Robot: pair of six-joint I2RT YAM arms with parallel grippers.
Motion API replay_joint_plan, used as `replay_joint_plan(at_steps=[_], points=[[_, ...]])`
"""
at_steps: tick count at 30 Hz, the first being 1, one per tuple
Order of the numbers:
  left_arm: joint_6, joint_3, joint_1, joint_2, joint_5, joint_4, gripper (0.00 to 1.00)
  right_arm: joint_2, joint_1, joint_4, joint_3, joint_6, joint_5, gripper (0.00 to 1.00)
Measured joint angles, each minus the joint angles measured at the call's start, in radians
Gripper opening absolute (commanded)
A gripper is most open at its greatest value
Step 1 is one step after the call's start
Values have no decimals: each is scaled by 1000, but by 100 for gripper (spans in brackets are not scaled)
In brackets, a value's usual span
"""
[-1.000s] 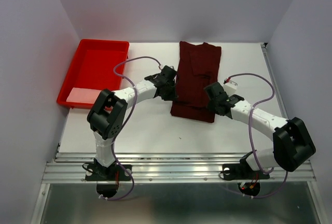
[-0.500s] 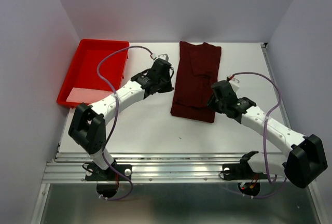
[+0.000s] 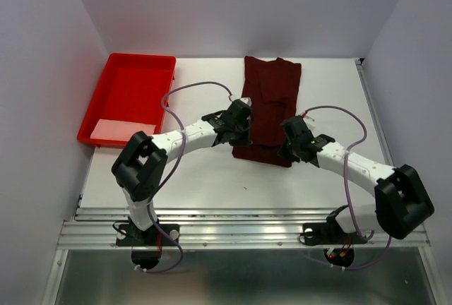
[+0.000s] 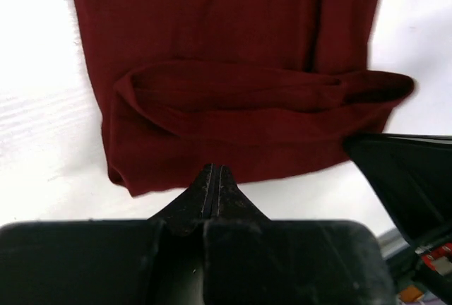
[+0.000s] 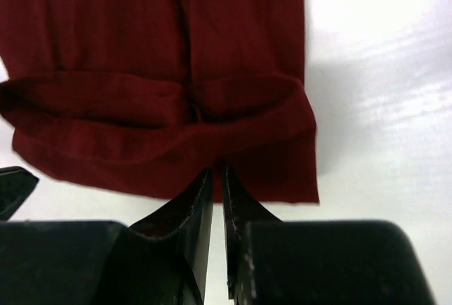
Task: Roll the t-shirts
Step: Roll the T-shirt to the center of the board.
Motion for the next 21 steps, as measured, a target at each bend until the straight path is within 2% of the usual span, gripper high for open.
replay_joint_plan(at_steps=[5,11,17,21], points=[[24,2,24,87,-23,11,0,150,-29,45,63,-55,-2,15],[42,2,65,115,-67,11,0,301,-60,80,127,-114,-10,11],[53,1,80,103,-149,-11,0,292,-60,88,140,-150,-40,12],[52,-1,77,40,-152,-24,0,193,-60,79,140,-163,-74,12]])
